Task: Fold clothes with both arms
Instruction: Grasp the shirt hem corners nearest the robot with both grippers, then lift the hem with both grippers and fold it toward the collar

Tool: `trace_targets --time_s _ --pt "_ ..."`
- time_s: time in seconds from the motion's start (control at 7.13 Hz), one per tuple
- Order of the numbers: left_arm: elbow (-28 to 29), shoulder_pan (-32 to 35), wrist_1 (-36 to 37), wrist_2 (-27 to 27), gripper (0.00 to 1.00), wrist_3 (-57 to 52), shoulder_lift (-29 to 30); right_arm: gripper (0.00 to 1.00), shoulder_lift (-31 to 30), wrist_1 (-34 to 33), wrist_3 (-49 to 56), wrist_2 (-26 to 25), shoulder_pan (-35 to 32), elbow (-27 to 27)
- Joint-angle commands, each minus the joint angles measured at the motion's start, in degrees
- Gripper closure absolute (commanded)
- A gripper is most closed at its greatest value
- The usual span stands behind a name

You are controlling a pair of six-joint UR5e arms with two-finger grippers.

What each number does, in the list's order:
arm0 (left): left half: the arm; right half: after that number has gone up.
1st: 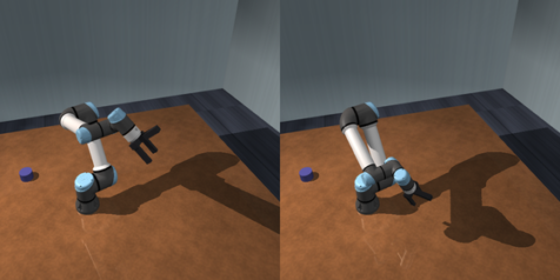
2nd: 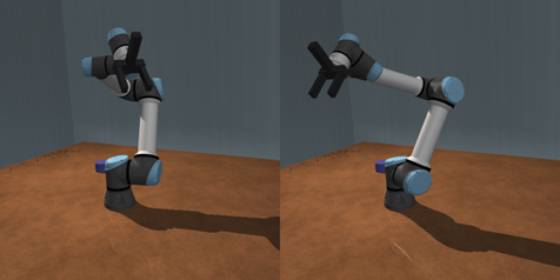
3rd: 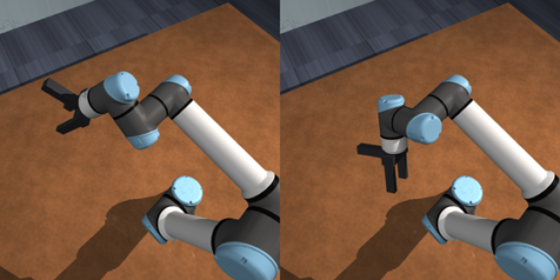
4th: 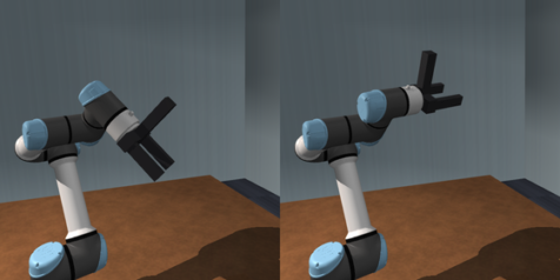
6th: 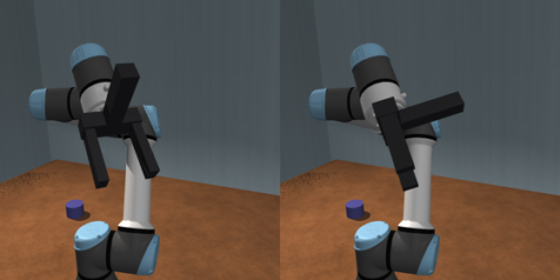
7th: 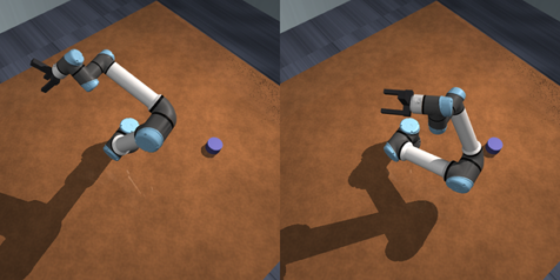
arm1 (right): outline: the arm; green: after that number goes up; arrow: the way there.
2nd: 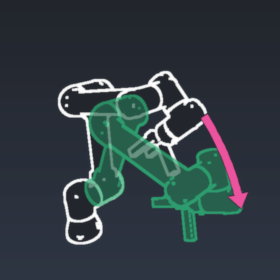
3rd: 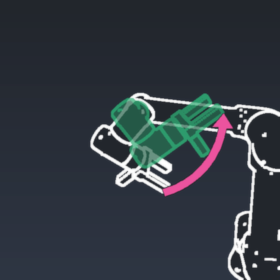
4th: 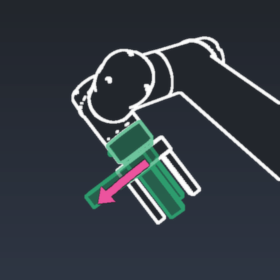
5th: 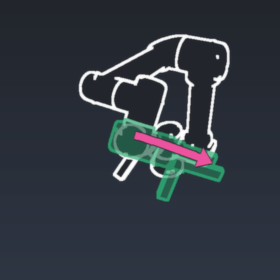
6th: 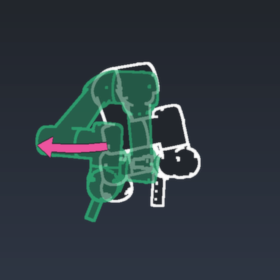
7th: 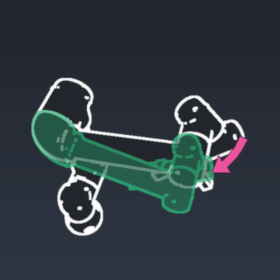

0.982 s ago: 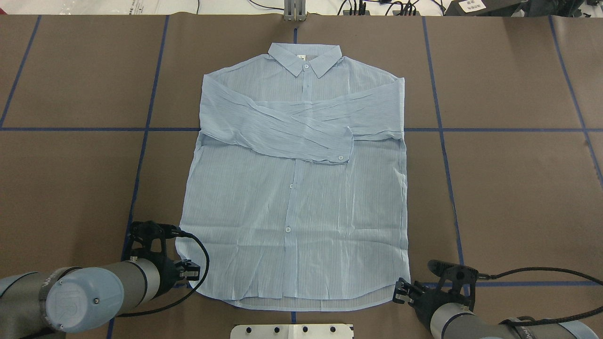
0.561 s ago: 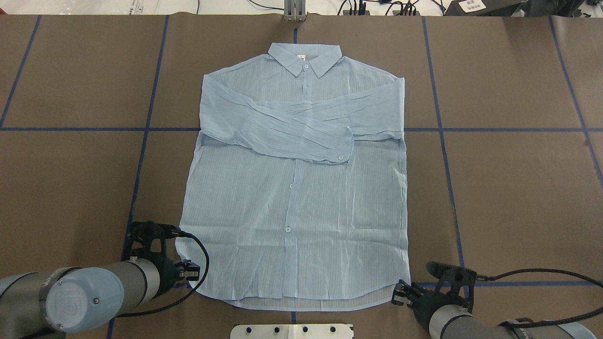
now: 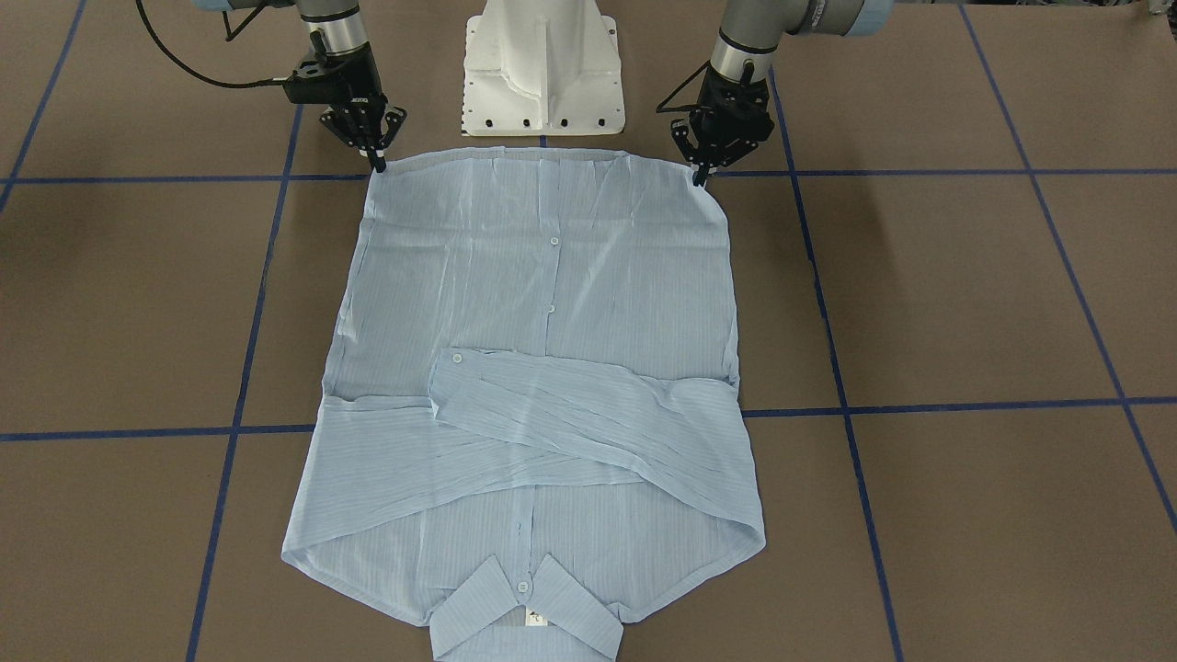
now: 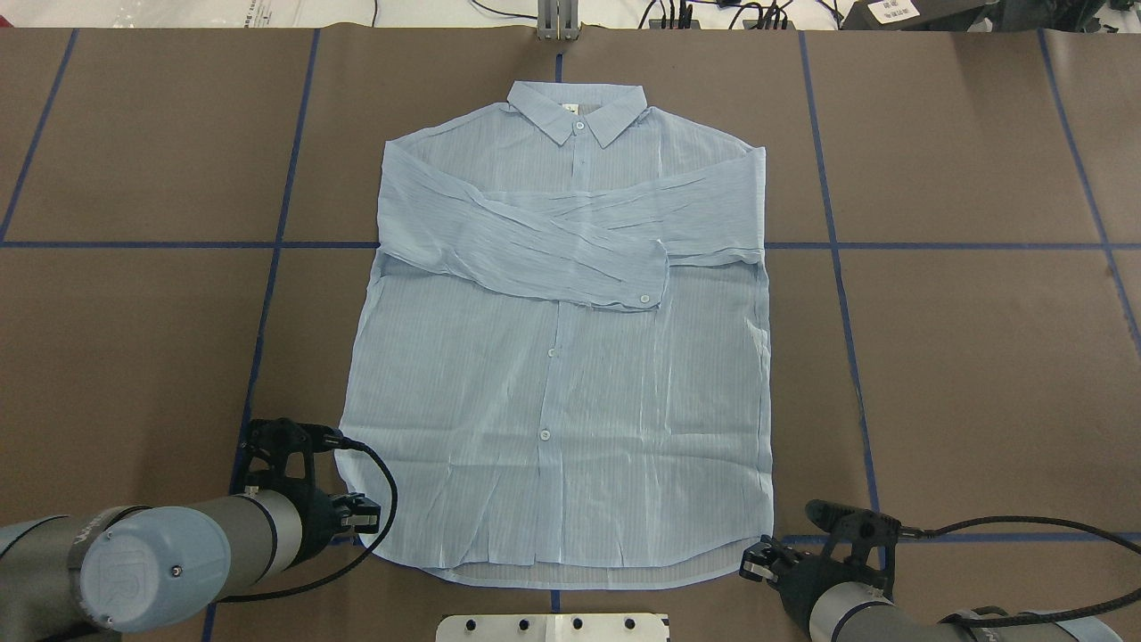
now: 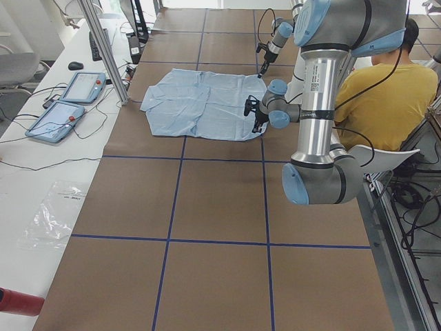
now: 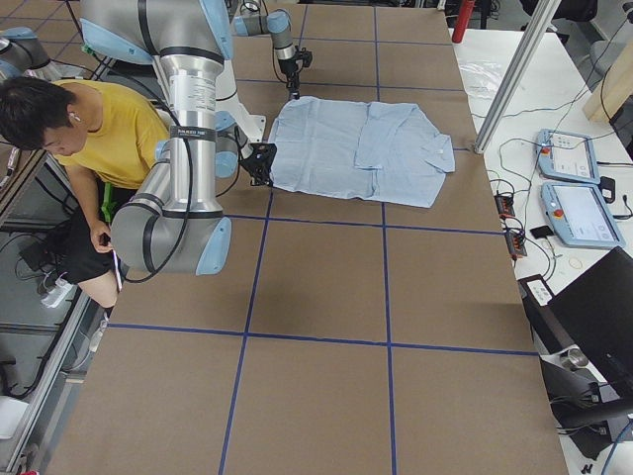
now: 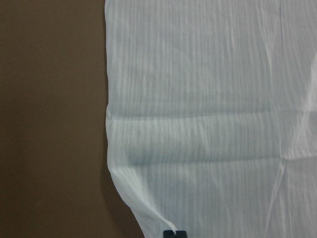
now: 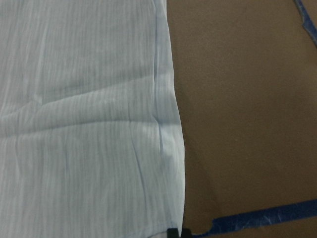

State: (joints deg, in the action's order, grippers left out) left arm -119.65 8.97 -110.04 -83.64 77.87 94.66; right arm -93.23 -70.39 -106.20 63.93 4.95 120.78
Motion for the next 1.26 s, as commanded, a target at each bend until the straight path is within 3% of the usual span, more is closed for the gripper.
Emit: trace_targets --time_s 0.0,0.28,0.42,0.56,0.7,0.84,0.98,1.12 --pt "-3.02 0.00 0.17 -0.38 1.00 0.00 -0.09 1.00 -1.41 -3.49 -0.77 0.31 -0.46 4.43" --pt "-11.60 0.00 1.66 -5.97 1.00 0.00 -1.22 1.00 -2.74 -22.84 -0.85 8.27 -0.55 23.78" --pt "-18.27 0.00 6.98 -8.79 1.00 0.00 -1.84 1.00 -2.14 -33.30 -0.85 12.58 -0.46 34.24" --pt "-27.56 0.09 16.60 -12.47 1.00 -0.09 -1.50 1.00 0.39 -38.89 -0.85 16.71 -1.68 38.96" --pt "-36.26 0.96 26.36 -15.82 1.00 -0.61 -0.62 1.00 2.25 -39.38 -0.77 18.58 -3.17 39.10" --pt "-36.79 3.66 29.76 -19.59 1.00 -0.79 2.69 1.00 3.48 -39.56 -0.68 19.65 -4.58 39.01" --pt "-35.31 3.86 32.14 -19.80 1.00 -0.97 4.99 1.00 4.02 -41.13 0.11 19.66 -6.51 38.31" --pt "-30.51 4.56 32.17 -19.54 1.00 -1.58 8.49 1.00 7.76 -42.10 2.38 19.66 -10.01 35.26"
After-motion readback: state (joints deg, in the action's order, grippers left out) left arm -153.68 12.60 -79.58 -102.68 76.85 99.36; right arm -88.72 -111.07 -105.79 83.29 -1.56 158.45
